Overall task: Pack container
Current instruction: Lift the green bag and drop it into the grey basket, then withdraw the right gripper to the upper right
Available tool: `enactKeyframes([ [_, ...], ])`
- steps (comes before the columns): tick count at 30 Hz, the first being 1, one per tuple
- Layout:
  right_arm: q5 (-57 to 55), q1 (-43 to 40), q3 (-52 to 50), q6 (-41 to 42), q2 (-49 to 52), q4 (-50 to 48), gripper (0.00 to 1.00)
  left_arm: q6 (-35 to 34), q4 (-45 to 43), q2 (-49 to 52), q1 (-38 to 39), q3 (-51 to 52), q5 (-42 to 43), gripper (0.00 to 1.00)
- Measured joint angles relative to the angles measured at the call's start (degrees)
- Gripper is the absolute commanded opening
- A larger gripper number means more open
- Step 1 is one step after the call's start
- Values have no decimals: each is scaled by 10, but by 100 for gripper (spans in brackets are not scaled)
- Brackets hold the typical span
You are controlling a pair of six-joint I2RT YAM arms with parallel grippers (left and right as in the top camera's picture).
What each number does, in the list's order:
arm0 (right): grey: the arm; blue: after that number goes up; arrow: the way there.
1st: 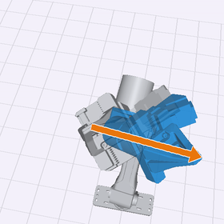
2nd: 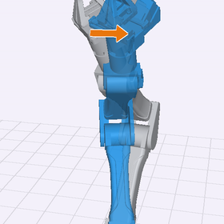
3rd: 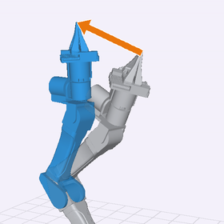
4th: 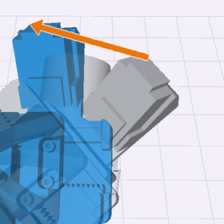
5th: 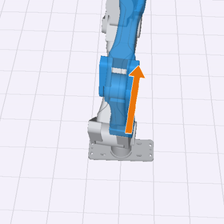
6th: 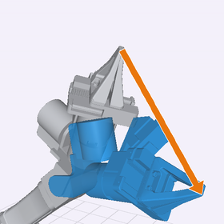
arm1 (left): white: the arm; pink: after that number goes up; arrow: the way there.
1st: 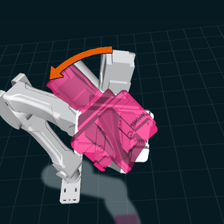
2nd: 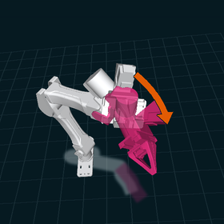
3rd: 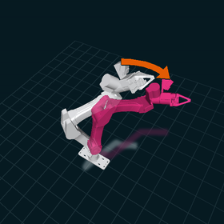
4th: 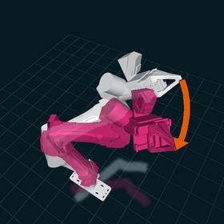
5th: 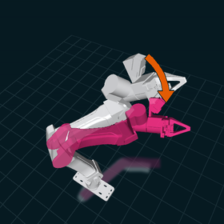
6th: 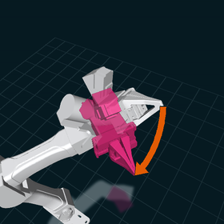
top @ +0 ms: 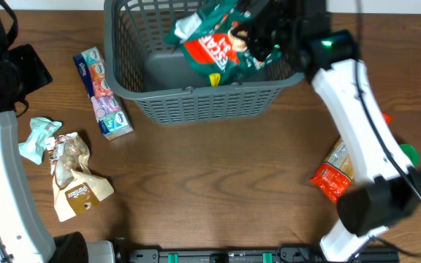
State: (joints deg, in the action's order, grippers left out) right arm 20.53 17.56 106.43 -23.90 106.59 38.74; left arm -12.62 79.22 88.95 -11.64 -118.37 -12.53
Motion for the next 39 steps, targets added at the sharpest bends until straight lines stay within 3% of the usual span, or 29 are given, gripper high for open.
enactKeyframes([
  [4, -9, 3, 0, -4, 37, 2, 2, -3, 0, 0, 0, 0, 1, 78],
  [5, -11, 4, 0, -4, 41, 5, 8, -5, 0, 0, 0, 0, 1, 79],
  [6, -13, 3, 0, -5, 42, 9, 23, -5, 1, 0, 0, 0, 2, 80],
  [9, -12, 3, 2, -7, 41, 22, 39, -6, 1, 0, 0, 0, 2, 84],
  [11, -8, 3, 6, -11, 41, 37, 56, -7, 1, 0, 0, 0, 2, 85],
  [18, -6, 3, 8, -8, 39, 59, 57, -7, 3, 0, 0, 0, 2, 88],
  [25, -31, 3, 26, 16, 39, 24, 65, -9, 5, 0, 0, 0, 2, 91],
  [29, -82, 3, 86, 48, 23, 31, 75, -9, 7, 0, 0, 0, 2, 92],
  [32, -143, -2, 143, 98, -14, 49, 80, -9, 9, 0, 0, 0, 5, 95],
  [35, -206, -20, 173, 169, -68, 98, 99, -9, 11, 0, 0, 0, 22, 96],
  [39, -279, -84, 188, 286, -133, 209, 99, -7, 15, 0, 0, 0, 51, 99],
])
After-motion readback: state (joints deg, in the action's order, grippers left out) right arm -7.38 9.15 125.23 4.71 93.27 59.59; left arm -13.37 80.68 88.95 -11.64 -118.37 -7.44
